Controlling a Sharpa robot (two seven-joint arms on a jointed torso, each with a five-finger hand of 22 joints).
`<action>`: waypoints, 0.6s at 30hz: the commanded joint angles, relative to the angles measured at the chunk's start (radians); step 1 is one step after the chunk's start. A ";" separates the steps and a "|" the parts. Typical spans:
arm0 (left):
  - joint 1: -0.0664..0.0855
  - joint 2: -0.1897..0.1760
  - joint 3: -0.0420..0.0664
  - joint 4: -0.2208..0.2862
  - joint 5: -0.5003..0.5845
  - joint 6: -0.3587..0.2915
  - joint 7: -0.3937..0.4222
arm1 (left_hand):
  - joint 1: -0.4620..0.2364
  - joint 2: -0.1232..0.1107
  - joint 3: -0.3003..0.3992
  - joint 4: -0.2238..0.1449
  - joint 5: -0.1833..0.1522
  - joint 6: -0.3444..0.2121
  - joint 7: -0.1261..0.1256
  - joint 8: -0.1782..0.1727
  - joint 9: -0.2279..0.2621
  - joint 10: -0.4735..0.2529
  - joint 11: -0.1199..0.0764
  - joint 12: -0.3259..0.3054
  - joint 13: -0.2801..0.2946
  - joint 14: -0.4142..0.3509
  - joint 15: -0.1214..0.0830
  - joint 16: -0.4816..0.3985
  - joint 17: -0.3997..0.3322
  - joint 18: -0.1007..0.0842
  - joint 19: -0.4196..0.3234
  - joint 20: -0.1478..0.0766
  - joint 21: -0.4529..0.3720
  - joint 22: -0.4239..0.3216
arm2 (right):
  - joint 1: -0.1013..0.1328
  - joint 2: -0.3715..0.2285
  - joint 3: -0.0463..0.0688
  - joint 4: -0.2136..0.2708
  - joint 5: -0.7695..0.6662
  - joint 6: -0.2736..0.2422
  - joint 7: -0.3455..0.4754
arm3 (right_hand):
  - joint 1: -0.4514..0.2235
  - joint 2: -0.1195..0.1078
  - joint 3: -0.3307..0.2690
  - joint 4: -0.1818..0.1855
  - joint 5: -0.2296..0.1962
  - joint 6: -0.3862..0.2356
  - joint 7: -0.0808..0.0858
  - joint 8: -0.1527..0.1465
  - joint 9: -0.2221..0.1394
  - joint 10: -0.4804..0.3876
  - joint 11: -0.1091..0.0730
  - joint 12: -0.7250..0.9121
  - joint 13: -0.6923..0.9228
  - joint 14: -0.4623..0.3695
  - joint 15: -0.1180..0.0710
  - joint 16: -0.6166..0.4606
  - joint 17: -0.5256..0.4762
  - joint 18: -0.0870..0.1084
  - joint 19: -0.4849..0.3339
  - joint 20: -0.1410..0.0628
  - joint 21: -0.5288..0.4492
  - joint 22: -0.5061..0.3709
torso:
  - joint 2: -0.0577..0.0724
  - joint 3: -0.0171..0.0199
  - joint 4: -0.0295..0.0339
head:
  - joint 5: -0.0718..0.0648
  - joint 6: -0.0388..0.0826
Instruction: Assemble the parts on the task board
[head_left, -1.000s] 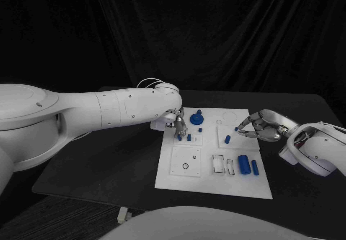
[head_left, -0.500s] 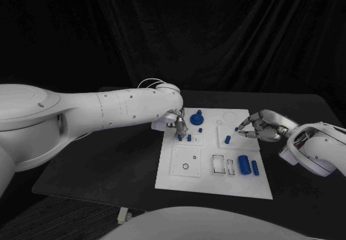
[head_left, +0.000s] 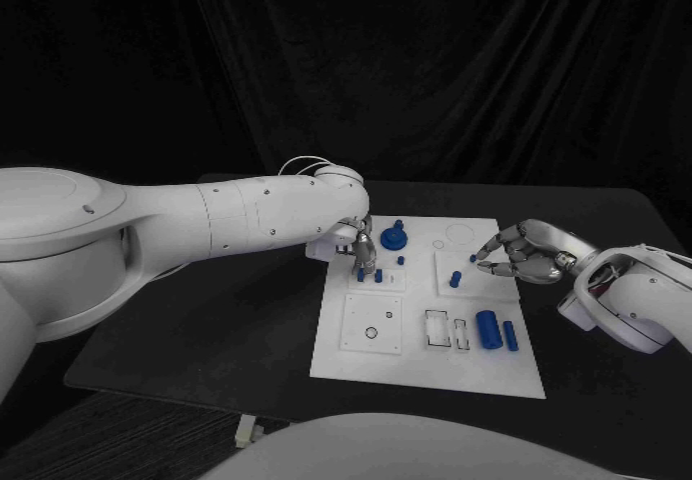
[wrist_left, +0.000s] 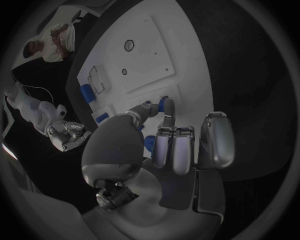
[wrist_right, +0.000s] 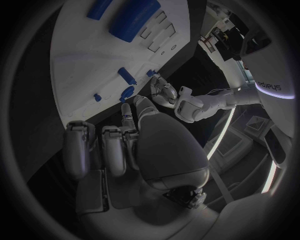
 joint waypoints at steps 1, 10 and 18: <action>-0.007 0.006 -0.004 -0.003 0.018 0.022 -0.036 | -0.007 -0.001 0.142 -0.138 -0.002 0.006 -0.014 -0.001 -0.001 0.081 -0.007 -0.003 0.215 0.093 -0.005 -0.001 0.227 0.014 -0.002 -0.007 -0.005 0.110 | -0.003 -0.001 0.001 0.002 -0.001 0.005 -0.016 | 0.007 -0.001 0.000 -0.005 0.003 0.006 0.003 -0.006 -0.002 0.106 0.004 -0.005 0.261 0.108 0.005 0.003 0.263 0.008 0.029 0.005 -0.003 0.221 | 0.000 -0.0001 0.0004 | -0.001 0.000; -0.007 0.013 -0.004 -0.010 0.011 0.029 -0.037 | -0.010 -0.007 0.149 -0.152 0.037 0.013 -0.016 0.002 0.008 0.083 -0.009 0.004 0.220 0.092 -0.007 -0.005 0.225 0.014 0.001 -0.008 -0.001 0.115 | -0.003 -0.001 0.001 0.002 -0.001 0.007 -0.017 | 0.009 -0.001 0.001 -0.006 0.004 0.006 0.003 -0.006 -0.002 0.106 0.004 -0.005 0.261 0.108 0.006 0.003 0.263 0.008 0.028 0.005 -0.004 0.221 | 0.000 -0.0002 0.0001 | 0.001 0.000; -0.007 0.017 -0.004 -0.017 0.006 0.035 -0.038 | -0.014 -0.005 0.151 -0.154 0.048 0.016 -0.017 0.004 0.011 0.084 -0.010 0.006 0.222 0.092 -0.007 -0.004 0.225 0.014 0.002 -0.009 -0.001 0.116 | -0.003 0.000 0.001 0.000 -0.001 0.010 -0.018 | 0.012 0.000 0.002 -0.009 0.004 0.007 0.003 -0.006 -0.002 0.106 0.004 -0.005 0.261 0.108 0.006 0.003 0.263 0.008 0.027 0.005 -0.005 0.221 | 0.000 0.0003 0.0003 | 0.001 0.000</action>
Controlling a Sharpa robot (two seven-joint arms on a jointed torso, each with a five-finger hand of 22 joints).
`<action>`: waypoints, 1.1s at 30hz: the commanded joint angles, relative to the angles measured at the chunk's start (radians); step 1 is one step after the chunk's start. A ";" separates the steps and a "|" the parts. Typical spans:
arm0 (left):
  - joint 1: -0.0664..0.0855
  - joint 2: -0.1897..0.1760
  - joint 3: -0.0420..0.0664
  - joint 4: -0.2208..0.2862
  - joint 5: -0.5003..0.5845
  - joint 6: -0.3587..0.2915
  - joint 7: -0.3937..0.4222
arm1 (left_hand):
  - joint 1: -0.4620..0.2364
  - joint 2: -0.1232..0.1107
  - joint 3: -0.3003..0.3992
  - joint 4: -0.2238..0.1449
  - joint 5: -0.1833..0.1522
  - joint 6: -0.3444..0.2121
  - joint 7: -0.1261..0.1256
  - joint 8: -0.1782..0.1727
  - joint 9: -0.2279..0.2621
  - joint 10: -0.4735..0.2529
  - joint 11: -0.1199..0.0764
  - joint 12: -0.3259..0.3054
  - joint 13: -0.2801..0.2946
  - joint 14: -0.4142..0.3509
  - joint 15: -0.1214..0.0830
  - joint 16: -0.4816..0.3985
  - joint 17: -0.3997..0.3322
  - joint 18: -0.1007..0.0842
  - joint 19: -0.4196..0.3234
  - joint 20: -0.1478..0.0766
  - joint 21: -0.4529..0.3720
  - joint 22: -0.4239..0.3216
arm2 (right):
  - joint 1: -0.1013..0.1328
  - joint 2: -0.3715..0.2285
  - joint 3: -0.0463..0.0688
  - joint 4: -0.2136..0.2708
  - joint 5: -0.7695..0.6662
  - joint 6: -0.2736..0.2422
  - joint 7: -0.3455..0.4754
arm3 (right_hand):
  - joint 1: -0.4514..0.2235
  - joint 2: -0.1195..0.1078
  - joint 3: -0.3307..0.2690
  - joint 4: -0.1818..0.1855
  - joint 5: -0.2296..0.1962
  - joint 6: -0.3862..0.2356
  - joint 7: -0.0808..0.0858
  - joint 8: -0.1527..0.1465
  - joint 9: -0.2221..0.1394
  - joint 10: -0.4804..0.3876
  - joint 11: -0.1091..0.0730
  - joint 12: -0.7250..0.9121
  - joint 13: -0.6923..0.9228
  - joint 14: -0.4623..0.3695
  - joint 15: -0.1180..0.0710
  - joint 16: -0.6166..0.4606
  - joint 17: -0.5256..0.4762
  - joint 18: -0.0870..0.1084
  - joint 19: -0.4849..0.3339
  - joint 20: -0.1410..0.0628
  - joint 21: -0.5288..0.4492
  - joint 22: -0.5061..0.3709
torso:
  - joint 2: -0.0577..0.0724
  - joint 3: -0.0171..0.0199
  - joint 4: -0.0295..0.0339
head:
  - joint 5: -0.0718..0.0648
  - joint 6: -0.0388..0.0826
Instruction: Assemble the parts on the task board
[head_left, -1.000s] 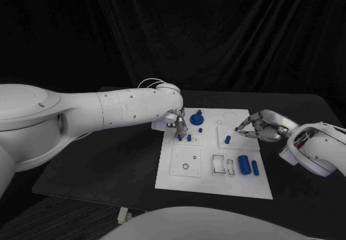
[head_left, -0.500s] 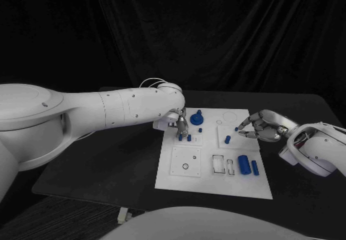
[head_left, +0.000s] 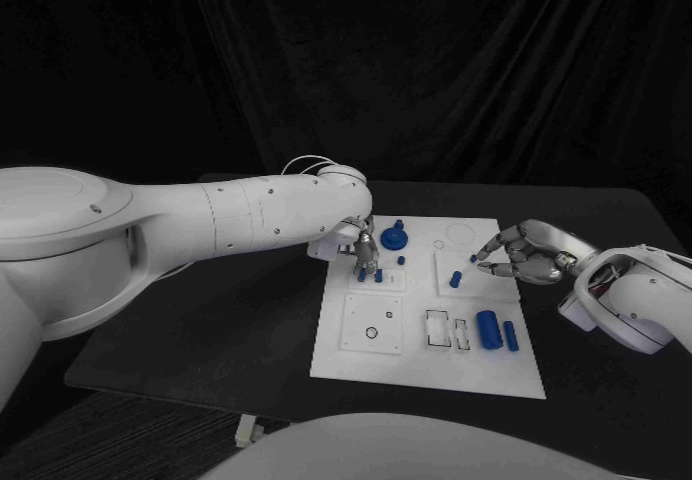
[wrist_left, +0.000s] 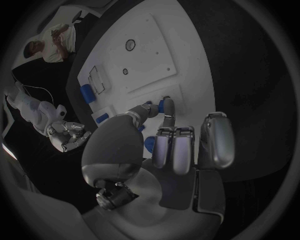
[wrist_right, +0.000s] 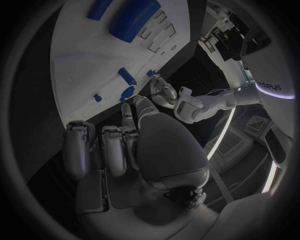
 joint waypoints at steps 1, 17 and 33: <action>-0.007 0.002 -0.004 -0.001 0.002 0.021 -0.038 | -0.004 -0.001 0.151 -0.154 0.006 0.014 -0.019 0.004 0.001 0.087 -0.007 0.006 0.222 0.092 -0.008 -0.004 0.225 0.014 -0.002 -0.005 0.000 0.116 | -0.003 0.000 0.001 0.001 -0.001 0.008 -0.016 | 0.012 0.000 0.000 -0.006 0.004 0.007 0.003 -0.006 -0.002 0.106 0.004 -0.003 0.261 0.108 0.006 0.003 0.263 0.008 0.027 0.005 -0.005 0.221 | -0.001 0.0005 0.0003 | -0.001 0.000; -0.007 -0.007 -0.004 0.006 -0.028 0.026 -0.039 | -0.010 -0.002 0.154 -0.159 0.021 0.016 -0.020 0.007 0.007 0.087 -0.009 0.007 0.223 0.092 -0.008 -0.007 0.223 0.014 -0.002 -0.006 -0.002 0.116 | -0.003 0.000 0.001 -0.001 -0.001 0.012 -0.020 | 0.014 0.000 0.001 -0.009 0.004 0.008 0.003 -0.006 -0.002 0.106 0.004 -0.003 0.261 0.108 0.006 0.003 0.263 0.008 0.026 0.005 -0.006 0.220 | -0.001 0.0006 0.0005 | -0.001 0.000; -0.007 -0.011 -0.004 0.008 -0.033 0.034 -0.040 | -0.011 -0.001 0.155 -0.159 0.024 0.016 -0.020 0.007 0.009 0.088 -0.009 0.008 0.224 0.092 -0.009 -0.007 0.224 0.014 -0.001 -0.006 -0.002 0.117 | -0.003 0.000 0.001 0.000 -0.001 0.015 -0.024 | 0.017 0.000 0.003 -0.011 0.004 0.008 0.003 -0.006 -0.002 0.106 0.004 -0.003 0.261 0.108 0.006 0.003 0.263 0.008 0.026 0.005 -0.006 0.220 | -0.002 0.0011 -0.0002 | 0.001 0.000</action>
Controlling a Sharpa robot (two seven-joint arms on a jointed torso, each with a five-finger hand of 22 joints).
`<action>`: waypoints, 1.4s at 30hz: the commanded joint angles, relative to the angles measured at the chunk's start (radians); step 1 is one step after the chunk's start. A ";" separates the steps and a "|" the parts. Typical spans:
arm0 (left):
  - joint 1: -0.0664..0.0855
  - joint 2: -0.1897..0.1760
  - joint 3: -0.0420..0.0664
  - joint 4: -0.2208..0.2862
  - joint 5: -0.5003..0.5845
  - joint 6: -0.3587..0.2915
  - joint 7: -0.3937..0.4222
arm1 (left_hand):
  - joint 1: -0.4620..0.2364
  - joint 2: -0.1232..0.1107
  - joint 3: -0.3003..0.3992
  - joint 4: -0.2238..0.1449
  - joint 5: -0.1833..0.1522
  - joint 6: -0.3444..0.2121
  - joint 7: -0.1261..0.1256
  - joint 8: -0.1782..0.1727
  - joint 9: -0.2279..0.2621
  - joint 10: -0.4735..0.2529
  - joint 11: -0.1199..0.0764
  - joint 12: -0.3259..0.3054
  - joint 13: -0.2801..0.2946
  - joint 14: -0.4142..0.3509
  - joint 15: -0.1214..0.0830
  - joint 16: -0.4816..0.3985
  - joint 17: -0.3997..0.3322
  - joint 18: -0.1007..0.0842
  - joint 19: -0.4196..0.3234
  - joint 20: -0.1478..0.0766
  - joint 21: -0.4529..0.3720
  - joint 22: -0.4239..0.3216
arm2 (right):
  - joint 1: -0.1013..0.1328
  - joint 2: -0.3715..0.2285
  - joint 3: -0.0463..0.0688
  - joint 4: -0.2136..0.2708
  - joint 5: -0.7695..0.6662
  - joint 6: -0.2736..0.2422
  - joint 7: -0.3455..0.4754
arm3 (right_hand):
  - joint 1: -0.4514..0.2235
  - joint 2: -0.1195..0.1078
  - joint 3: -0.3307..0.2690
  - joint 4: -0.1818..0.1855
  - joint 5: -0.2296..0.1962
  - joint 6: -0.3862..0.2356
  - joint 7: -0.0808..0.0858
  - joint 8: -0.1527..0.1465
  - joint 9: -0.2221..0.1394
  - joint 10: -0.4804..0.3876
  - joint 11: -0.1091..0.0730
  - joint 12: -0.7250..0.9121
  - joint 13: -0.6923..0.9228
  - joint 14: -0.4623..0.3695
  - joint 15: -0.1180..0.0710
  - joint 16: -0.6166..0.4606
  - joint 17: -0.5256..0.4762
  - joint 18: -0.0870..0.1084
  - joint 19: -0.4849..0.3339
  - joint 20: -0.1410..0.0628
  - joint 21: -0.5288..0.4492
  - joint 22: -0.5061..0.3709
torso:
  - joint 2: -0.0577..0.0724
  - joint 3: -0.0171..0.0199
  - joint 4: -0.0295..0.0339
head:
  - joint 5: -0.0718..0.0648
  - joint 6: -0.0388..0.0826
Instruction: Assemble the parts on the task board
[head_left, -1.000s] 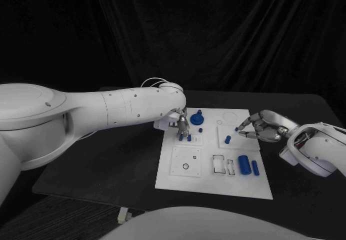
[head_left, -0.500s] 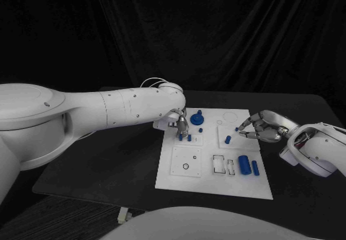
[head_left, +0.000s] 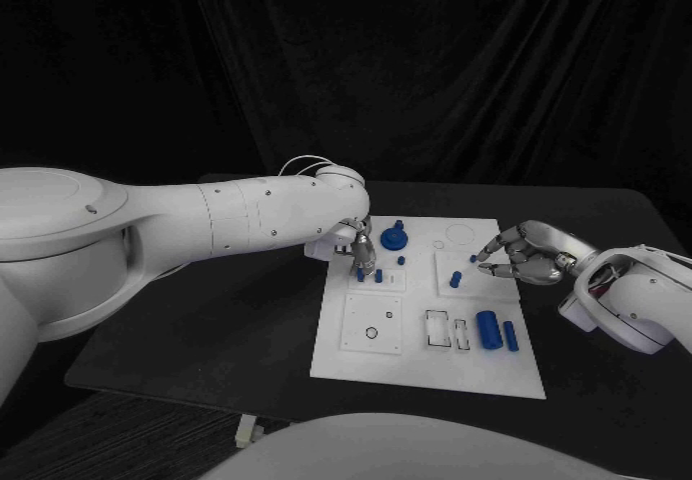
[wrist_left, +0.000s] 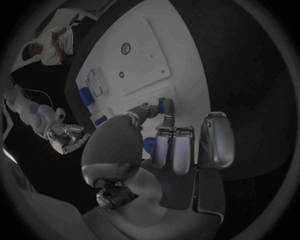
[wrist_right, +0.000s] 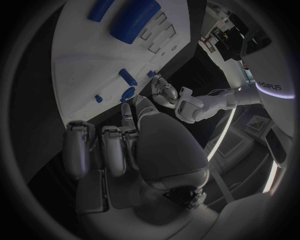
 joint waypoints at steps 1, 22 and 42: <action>-0.006 0.001 -0.003 0.000 -0.008 0.019 -0.042 | 0.005 0.009 0.151 -0.155 0.005 0.014 -0.022 0.004 0.001 0.084 -0.006 0.005 0.225 0.092 -0.009 -0.002 0.224 0.014 -0.001 -0.007 -0.001 0.117 | -0.003 0.000 0.001 0.001 -0.001 0.009 -0.018 | 0.009 0.000 0.000 -0.008 0.004 0.004 0.000 -0.006 -0.001 0.108 0.002 -0.003 0.261 0.108 0.006 0.003 0.263 0.008 0.026 0.005 -0.006 0.220 | 0.000 0.0002 -0.0005 | 0.001 0.000; -0.008 0.011 -0.003 -0.006 0.019 0.032 -0.043 | 0.000 0.011 0.153 -0.156 -0.001 0.015 -0.024 0.005 0.005 0.083 -0.004 0.002 0.222 0.093 -0.008 0.001 0.226 0.014 -0.003 -0.007 -0.006 0.116 | -0.003 0.001 0.001 0.002 -0.001 0.013 -0.023 | 0.019 0.002 0.007 -0.018 0.005 0.004 0.001 -0.008 -0.002 0.108 0.003 -0.003 0.261 0.108 0.006 0.003 0.263 0.011 0.020 0.006 -0.015 0.217 | 0.002 -0.0005 -0.0001 | 0.000 0.000; -0.017 0.022 -0.003 -0.022 0.036 0.045 -0.044 | -0.004 0.013 0.157 -0.158 -0.002 0.016 -0.025 0.007 0.009 0.081 -0.002 -0.003 0.219 0.092 -0.007 0.001 0.226 0.014 -0.004 -0.006 -0.007 0.116 | -0.003 0.002 0.001 0.002 -0.001 0.019 -0.025 | 0.024 0.003 0.011 -0.023 0.005 0.002 0.001 -0.009 -0.003 0.108 0.003 -0.003 0.261 0.108 0.006 0.003 0.263 0.012 0.018 0.006 -0.018 0.216 | 0.001 -0.0007 0.0001 | 0.000 0.000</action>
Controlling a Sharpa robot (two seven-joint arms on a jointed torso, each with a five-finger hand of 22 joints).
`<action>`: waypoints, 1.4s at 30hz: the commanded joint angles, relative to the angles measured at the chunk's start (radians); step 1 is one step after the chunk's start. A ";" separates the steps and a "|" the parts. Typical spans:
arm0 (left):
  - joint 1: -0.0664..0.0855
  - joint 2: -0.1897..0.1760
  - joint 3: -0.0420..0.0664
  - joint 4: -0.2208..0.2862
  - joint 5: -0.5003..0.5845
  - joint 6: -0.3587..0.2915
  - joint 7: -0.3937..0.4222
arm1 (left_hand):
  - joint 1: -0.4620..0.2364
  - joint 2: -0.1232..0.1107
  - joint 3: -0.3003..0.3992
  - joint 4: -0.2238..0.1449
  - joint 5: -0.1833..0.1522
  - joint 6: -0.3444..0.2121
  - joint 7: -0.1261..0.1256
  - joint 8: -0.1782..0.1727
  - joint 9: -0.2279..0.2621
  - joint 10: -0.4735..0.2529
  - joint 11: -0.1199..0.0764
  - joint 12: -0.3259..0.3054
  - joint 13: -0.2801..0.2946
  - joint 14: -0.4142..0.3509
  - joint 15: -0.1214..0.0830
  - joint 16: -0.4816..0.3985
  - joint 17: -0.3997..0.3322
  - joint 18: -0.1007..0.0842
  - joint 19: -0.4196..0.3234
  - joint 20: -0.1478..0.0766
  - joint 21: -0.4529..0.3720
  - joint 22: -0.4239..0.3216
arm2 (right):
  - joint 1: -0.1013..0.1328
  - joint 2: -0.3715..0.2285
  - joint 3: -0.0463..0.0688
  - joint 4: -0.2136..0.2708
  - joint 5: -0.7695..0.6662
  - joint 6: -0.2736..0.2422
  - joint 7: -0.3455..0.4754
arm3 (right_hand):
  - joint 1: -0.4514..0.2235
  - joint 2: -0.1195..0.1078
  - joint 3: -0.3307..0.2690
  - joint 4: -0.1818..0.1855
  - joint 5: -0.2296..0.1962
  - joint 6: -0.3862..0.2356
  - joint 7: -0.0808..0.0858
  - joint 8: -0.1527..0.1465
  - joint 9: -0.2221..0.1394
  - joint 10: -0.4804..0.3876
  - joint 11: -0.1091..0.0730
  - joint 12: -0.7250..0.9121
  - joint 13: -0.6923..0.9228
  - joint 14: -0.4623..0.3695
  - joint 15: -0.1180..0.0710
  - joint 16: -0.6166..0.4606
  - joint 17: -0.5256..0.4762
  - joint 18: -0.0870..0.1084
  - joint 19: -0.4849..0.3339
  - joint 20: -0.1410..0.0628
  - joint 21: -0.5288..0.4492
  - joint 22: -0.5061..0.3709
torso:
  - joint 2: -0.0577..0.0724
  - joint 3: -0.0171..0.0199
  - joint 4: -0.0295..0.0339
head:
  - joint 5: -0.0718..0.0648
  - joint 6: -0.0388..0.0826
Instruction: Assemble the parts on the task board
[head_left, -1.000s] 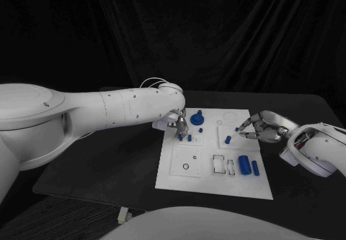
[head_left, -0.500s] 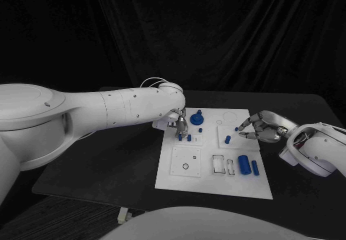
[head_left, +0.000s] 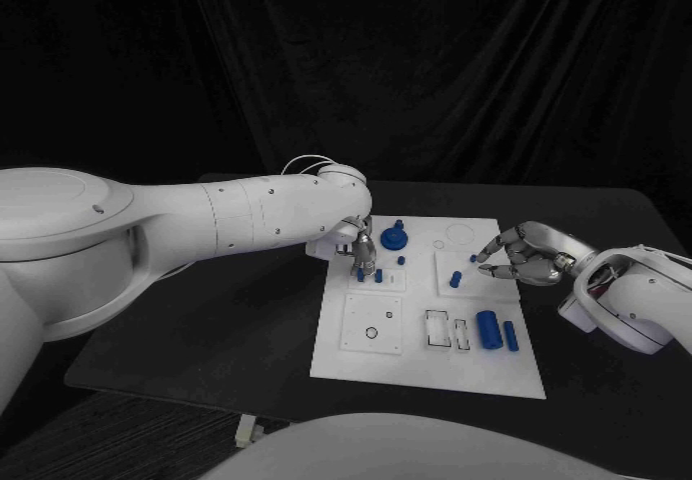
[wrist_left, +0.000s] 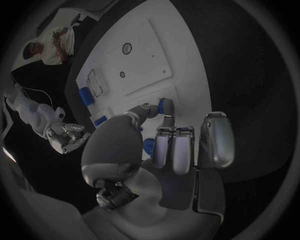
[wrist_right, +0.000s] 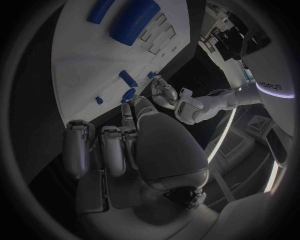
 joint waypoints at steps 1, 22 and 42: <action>-0.015 0.005 -0.006 0.000 0.025 0.025 -0.042 | -0.003 0.009 0.157 -0.158 -0.003 0.018 -0.023 0.007 0.002 0.079 -0.004 -0.002 0.219 0.092 -0.007 0.001 0.226 0.014 -0.004 -0.006 -0.003 0.116 | -0.002 0.000 0.001 0.001 -0.001 0.011 -0.016 | 0.009 -0.001 -0.001 -0.005 0.005 0.002 0.001 -0.006 -0.001 0.110 0.001 -0.003 0.260 0.109 0.001 0.003 0.263 0.012 0.018 0.006 -0.004 0.216 | 0.000 0.0001 0.0001 | -0.001 0.000; -0.020 0.012 -0.006 -0.015 0.035 0.024 -0.043 | -0.011 0.011 0.161 -0.159 -0.003 0.014 -0.022 0.008 0.009 0.073 -0.003 -0.021 0.206 0.091 -0.006 -0.006 0.222 0.015 -0.007 -0.005 -0.009 0.115 | -0.003 -0.001 0.001 0.001 -0.001 0.013 -0.017 | 0.011 0.000 0.000 -0.007 0.005 0.003 0.001 -0.006 -0.001 0.110 0.001 -0.003 0.260 0.109 0.001 0.003 0.263 0.012 0.017 0.006 -0.006 0.215 | 0.000 0.0003 -0.0001 | 0.000 0.000; -0.021 -0.011 -0.006 0.014 0.045 -0.023 -0.039 | -0.015 0.011 0.163 -0.161 -0.003 0.013 -0.022 0.010 0.013 0.071 -0.003 -0.026 0.202 0.090 -0.005 -0.009 0.220 0.015 -0.007 -0.004 -0.008 0.116 | -0.003 -0.003 0.001 0.001 -0.001 0.018 -0.020 | 0.014 0.001 0.003 -0.010 0.005 0.003 0.002 -0.006 -0.001 0.110 0.002 -0.003 0.260 0.109 0.002 0.003 0.263 0.013 0.015 0.006 -0.008 0.214 | 0.000 0.0000 0.0001 | -0.001 0.000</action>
